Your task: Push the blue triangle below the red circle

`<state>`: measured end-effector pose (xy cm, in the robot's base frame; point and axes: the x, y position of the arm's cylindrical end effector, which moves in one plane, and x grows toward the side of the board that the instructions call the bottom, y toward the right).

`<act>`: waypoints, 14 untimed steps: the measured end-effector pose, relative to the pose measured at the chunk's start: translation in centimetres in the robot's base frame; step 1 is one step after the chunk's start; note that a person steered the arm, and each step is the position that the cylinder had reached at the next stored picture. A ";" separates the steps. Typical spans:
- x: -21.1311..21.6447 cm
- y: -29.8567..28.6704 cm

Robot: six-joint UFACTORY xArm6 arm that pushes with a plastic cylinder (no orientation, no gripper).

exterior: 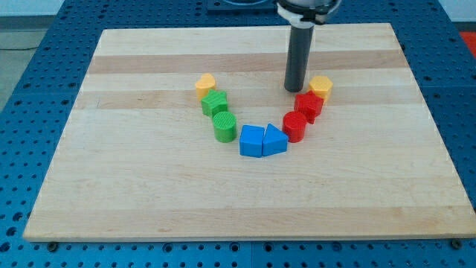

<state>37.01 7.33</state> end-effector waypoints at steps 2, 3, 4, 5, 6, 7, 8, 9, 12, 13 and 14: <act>5.8 -3.1; 7.5 -5.7; 8.9 -8.7; 10.0 -10.7; 11.0 -11.8; 11.9 -11.8; 12.2 -11.6; 14.0 -11.6; 15.5 -5.0; 15.9 -3.1; 16.8 -2.3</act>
<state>53.84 5.04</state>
